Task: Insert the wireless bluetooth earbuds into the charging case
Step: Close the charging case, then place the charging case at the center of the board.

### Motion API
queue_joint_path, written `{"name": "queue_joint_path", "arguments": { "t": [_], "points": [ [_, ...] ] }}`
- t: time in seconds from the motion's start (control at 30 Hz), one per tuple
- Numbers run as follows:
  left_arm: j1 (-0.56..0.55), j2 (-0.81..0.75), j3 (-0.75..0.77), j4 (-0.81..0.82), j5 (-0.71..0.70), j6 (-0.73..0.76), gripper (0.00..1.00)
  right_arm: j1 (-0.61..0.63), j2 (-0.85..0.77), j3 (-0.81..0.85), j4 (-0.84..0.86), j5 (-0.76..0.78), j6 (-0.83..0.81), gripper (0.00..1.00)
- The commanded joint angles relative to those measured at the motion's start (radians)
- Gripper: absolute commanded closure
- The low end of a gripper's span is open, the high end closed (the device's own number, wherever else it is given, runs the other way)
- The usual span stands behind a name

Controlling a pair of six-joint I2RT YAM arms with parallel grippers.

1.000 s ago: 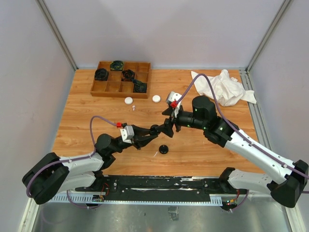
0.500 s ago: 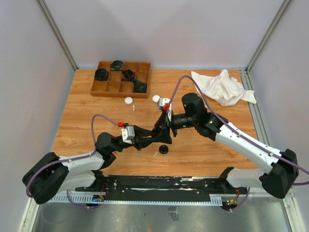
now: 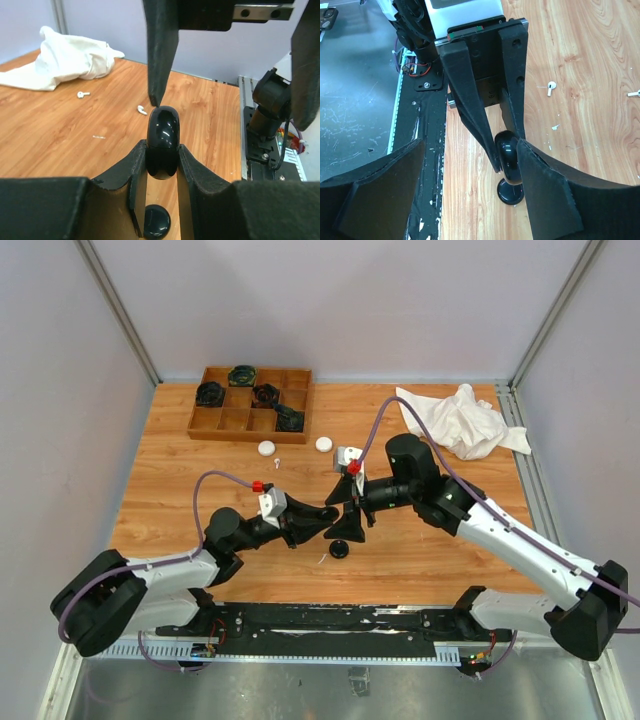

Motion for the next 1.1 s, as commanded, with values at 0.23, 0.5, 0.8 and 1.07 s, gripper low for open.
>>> {"name": "queue_joint_path", "arguments": {
  "t": [0.23, 0.5, 0.8, 1.07],
  "points": [
    [0.005, -0.047, 0.033, -0.225, -0.132, -0.213, 1.0, -0.019, -0.101, -0.045, -0.025, 0.34, 0.013, 0.19],
    [0.004, -0.077, 0.149, -0.777, -0.228, -0.453, 0.98, -0.048, -0.137, -0.138, 0.038, 0.548, 0.121, 0.1],
    [0.004, -0.06, 0.149, -0.968, -0.265, -0.65, 0.94, -0.063, -0.141, -0.193, 0.068, 0.744, 0.234, 0.01],
    [0.003, 0.053, 0.144, -0.927, -0.259, -0.723, 0.88, -0.064, -0.129, -0.201, 0.078, 0.986, 0.366, 0.02]
  ]
}}
